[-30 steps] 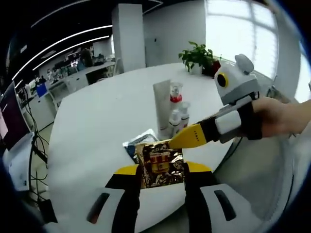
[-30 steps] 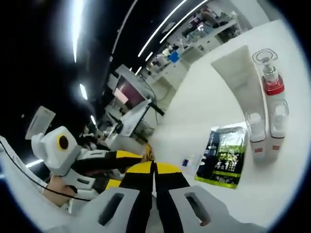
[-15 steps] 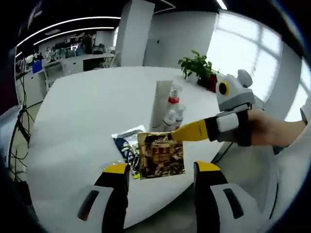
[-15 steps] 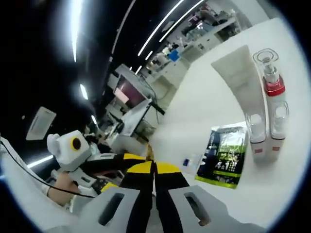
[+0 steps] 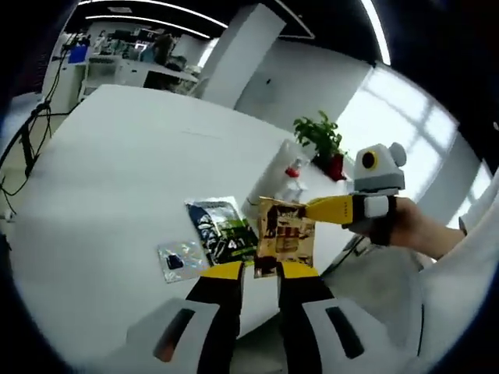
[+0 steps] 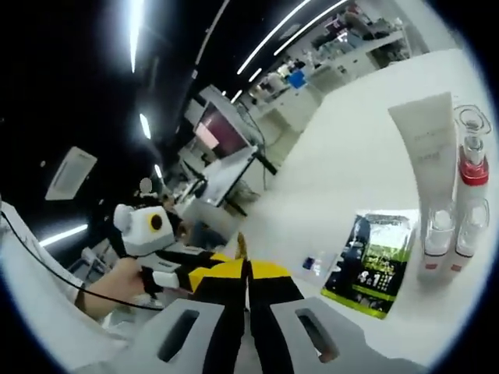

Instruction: Arrange the skincare products in the storage area until every visible bottle or jar stands upright without overlapping.

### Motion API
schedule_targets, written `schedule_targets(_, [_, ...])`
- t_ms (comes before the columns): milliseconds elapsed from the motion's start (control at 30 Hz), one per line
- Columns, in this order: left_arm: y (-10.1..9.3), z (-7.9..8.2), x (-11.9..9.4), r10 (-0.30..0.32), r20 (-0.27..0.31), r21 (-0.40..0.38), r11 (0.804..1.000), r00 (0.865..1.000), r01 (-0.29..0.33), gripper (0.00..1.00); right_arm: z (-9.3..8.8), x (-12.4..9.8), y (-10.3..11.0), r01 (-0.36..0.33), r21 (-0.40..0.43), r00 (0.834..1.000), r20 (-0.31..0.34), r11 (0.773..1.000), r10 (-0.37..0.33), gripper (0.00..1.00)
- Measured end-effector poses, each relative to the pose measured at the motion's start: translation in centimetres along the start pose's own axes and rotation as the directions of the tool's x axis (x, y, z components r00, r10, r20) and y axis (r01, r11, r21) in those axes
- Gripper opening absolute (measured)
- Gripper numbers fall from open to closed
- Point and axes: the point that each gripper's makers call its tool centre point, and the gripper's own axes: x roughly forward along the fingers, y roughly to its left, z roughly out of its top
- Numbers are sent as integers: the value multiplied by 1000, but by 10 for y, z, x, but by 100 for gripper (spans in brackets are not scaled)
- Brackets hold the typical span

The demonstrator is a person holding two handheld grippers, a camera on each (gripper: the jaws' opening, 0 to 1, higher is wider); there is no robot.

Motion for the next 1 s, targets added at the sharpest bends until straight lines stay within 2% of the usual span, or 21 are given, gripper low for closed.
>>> schedule_targets(167, [10,-1,3,15,1,0,1000,1000,-15,9,0,10,-1,9,-22,1000,-23,1000,-9,1])
schedule_targets(300, [18,-2,4,37,12,-59,998,999,-36,6,1,21,-10,54,-77,997,-50,996,-58,1])
schedule_targets(400, [25,-3,6,59,-6,-100,993,998,-59,5,0,32,-21,109,-170,988,-94,979,-126,1])
schedule_targets(533, [44,-1,14,103,-28,-113,988,994,-106,5,3,53,-42,189,-299,961,-141,935,-240,1])
schedule_targets(633, [61,3,21,129,-38,-129,983,991,-133,5,5,69,-54,211,-336,950,-152,918,-274,1])
schedule_targets(733, [81,9,32,150,-47,-144,977,988,-155,5,9,85,-69,237,-390,932,-168,890,-322,1])
schedule_targets(833, [99,12,44,173,-64,-147,972,983,-181,5,9,102,-91,260,-460,903,-195,849,-383,1])
schedule_targets(933, [120,12,60,193,-95,-146,968,977,-205,5,11,116,-112,273,-477,888,-209,836,-409,1])
schedule_targets(967, [126,12,66,191,-106,-152,967,976,-206,5,11,120,-120,280,-494,878,-216,823,-428,1])
schedule_targets(1000, [124,14,67,190,-109,-162,965,976,-206,5,12,122,-125,286,-509,870,-217,812,-442,1])
